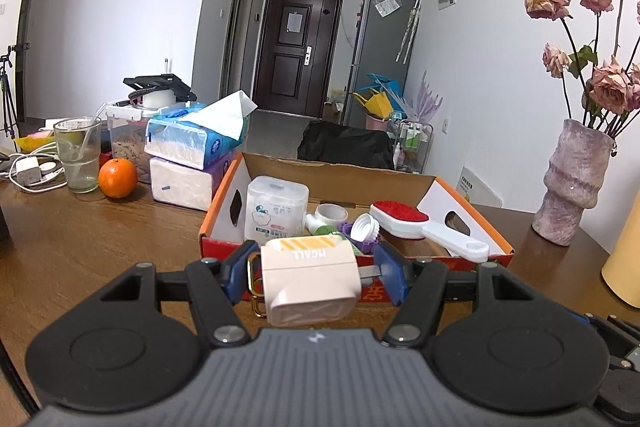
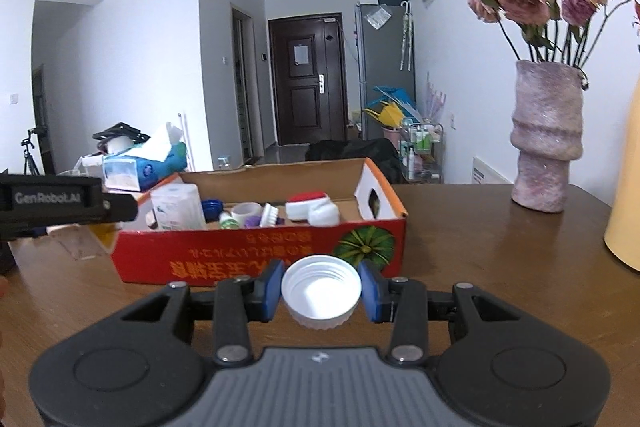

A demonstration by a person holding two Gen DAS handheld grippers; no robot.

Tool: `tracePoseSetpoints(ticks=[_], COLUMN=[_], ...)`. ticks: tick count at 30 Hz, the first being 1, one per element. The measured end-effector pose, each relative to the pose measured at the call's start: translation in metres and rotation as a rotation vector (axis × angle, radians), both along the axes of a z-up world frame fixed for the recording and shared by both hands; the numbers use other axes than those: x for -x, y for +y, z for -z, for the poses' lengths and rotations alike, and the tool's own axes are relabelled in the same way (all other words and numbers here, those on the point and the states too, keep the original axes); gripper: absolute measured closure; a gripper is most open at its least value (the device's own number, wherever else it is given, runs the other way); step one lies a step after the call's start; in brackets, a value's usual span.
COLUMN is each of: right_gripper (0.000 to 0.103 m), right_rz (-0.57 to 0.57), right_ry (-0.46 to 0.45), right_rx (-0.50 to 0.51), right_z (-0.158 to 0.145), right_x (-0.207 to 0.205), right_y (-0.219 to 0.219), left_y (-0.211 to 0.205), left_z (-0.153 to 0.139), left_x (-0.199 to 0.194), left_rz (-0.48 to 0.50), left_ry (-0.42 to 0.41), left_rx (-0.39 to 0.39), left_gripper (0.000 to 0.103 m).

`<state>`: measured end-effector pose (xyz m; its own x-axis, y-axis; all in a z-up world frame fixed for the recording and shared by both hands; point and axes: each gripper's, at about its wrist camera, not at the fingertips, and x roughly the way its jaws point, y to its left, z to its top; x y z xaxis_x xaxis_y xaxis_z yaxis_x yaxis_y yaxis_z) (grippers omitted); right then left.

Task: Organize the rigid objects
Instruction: 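Carry the plug adapter with left and white cap with right over the box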

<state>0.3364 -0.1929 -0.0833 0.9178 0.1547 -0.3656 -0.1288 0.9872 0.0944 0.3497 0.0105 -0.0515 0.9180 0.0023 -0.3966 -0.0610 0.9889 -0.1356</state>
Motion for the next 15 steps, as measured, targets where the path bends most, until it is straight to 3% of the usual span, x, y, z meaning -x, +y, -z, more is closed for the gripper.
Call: tracePoseSetpoints(ticks=[15], right_gripper=[0.063], right_rz=[-0.011], right_ry=[-0.051], right_rx=[-0.020], right_z=[-0.015], right_x=[-0.038], right_y=[0.013], left_y=[0.017], left_z=[-0.013], left_x=[-0.033], left_rz=[-0.042], left_ry=[-0.042], left_rx=[0.029], left_gripper=[0.037])
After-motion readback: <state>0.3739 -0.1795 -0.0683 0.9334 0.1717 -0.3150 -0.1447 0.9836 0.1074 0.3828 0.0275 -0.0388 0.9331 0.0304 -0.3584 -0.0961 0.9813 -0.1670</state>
